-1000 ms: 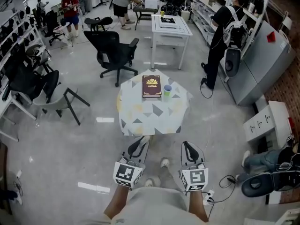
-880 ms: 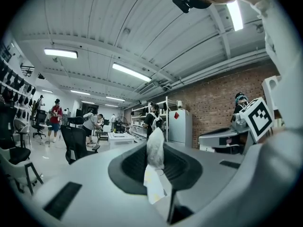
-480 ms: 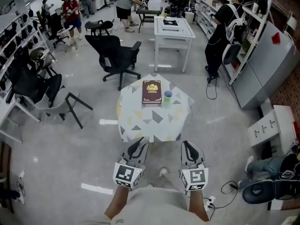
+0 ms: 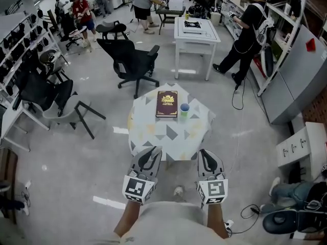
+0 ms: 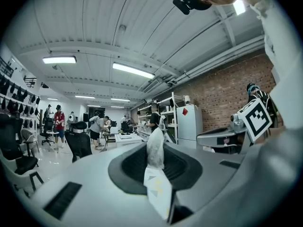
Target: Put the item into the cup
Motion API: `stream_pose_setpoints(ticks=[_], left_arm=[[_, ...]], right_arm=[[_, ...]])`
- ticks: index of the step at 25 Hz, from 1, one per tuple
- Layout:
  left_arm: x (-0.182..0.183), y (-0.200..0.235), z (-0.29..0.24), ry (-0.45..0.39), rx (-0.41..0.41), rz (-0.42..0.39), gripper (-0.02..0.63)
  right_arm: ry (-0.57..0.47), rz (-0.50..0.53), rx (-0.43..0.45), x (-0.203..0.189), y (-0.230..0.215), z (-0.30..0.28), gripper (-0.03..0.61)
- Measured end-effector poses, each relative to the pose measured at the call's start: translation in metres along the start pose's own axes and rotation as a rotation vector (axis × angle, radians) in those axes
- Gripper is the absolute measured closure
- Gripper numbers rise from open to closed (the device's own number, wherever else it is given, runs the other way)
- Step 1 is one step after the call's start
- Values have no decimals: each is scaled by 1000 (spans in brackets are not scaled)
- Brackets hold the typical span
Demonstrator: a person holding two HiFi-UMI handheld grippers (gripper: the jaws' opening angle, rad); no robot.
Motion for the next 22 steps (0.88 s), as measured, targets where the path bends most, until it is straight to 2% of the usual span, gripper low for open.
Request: stream_pose_setpoints(ticks=[12, 22], left_arm=[[20, -12, -49, 3, 42, -44, 546], [13, -12, -67, 22, 86, -27, 546]], right_arm=[[-24, -29, 53, 4, -49, -33, 557], [-13, -34, 96, -1, -65, -53, 557]])
Point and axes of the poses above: the fingertips, and each gripper's own axes: z backward along the fingers, y to its left, x out of its top, the point moved 6 cm from there along z, backward along the fingers
